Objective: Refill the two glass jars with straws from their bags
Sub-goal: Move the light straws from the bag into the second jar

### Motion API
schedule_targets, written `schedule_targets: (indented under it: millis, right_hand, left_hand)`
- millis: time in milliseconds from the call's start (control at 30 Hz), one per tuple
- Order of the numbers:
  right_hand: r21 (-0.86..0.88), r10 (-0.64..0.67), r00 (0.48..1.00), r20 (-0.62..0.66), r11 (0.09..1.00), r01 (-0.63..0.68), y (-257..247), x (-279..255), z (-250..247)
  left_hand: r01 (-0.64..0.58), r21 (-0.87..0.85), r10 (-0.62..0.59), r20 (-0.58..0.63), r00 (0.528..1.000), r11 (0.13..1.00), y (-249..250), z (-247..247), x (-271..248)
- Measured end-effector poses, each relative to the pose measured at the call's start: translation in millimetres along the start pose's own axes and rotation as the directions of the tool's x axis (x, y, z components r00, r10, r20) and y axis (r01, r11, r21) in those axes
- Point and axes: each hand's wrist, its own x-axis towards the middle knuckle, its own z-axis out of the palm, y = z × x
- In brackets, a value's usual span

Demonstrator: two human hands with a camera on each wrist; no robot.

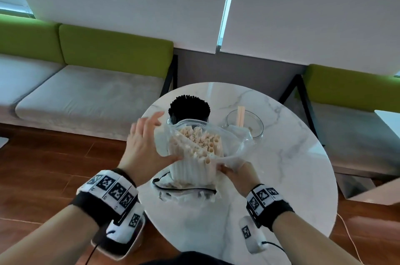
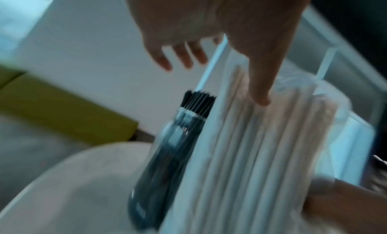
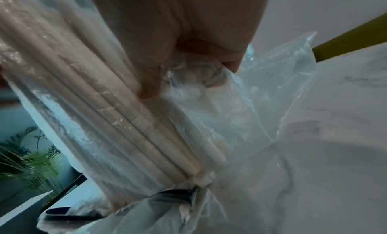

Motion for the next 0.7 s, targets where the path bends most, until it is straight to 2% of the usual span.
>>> schedule_targets:
  millis: [33, 100, 167, 200, 233, 300, 367, 433, 500, 533, 600, 633, 667, 700]
  right_hand:
    - [0.008, 0.013, 1.0, -0.022, 1.0, -0.013, -4.6, -2.2, -2.2]
    - [0.036, 0.063, 0.997, -0.04, 0.997, -0.061, -7.5, -3.3, -3.7]
    - [0.031, 0.051, 0.998, -0.04, 0.998, -0.05, -7.4, -3.4, -4.6]
    - [0.036, 0.015, 0.999, -0.051, 0.999, -0.013, -8.0, -4.1, -5.2]
    - [0.033, -0.027, 0.997, -0.075, 0.999, 0.03, -8.9, -5.9, -7.2]
    - [0.016, -0.114, 0.974, -0.196, 0.993, 0.119, -6.0, -10.6, -13.2]
    - [0.047, -0.104, 0.933, -0.344, 0.991, 0.128, -5.3, -20.9, -23.9]
    - [0.064, -0.106, 0.882, -0.459, 0.986, 0.152, -8.2, -30.7, -35.8]
    - [0.002, -0.193, 0.811, -0.553, 0.973, 0.232, -18.1, -39.6, -47.3]
    - [-0.071, -0.289, 0.746, -0.6, 0.948, 0.311, -26.0, -43.8, -52.6]
    - [-0.305, -0.538, 0.566, -0.625, 0.835, 0.458, -44.6, -50.6, -61.7]
    - [-0.452, -0.668, 0.482, -0.567, 0.741, 0.497, -53.0, -52.8, -64.7]
    - [-0.591, -0.775, 0.433, -0.46, 0.632, 0.502, -60.6, -54.5, -67.2]
    - [-0.708, -0.845, 0.421, -0.33, 0.516, 0.481, -66.7, -55.2, -68.5]
  left_hand:
    - [-0.138, 0.104, 0.142, -0.037, 0.989, 0.985, 9.7, -8.6, 5.1]
    - [-0.365, 0.248, 0.358, 0.076, 0.931, 0.897, 26.3, -15.5, 17.8]
    - [-0.533, 0.28, 0.485, 0.224, 0.845, 0.799, 32.0, -8.3, 28.5]
    - [-0.581, 0.281, 0.528, 0.247, 0.813, 0.764, 32.7, -3.6, 31.8]
    - [-0.61, 0.284, 0.565, 0.231, 0.792, 0.74, 32.3, 1.5, 33.8]
    - [-0.618, 0.276, 0.599, 0.16, 0.785, 0.736, 30.4, 10.6, 34.8]
    - [-0.609, 0.242, 0.602, 0.112, 0.791, 0.755, 29.7, 14.8, 33.8]
    - [-0.577, 0.228, 0.566, 0.116, 0.816, 0.785, 29.4, 16.7, 34.1]
    - [-0.534, 0.248, 0.511, 0.155, 0.845, 0.808, 30.0, 17.4, 35.6]
    - [-0.522, 0.258, 0.493, 0.172, 0.853, 0.813, 30.6, 17.8, 36.6]
    - [-0.505, 0.257, 0.469, 0.191, 0.862, 0.824, 33.4, 17.9, 37.5]
    - [-0.5, 0.253, 0.465, 0.187, 0.865, 0.828, 35.2, 17.7, 38.0]
    - [-0.494, 0.256, 0.46, 0.185, 0.868, 0.831, 37.0, 17.7, 37.9]
    - [-0.491, 0.265, 0.456, 0.185, 0.871, 0.83, 38.4, 17.5, 37.6]
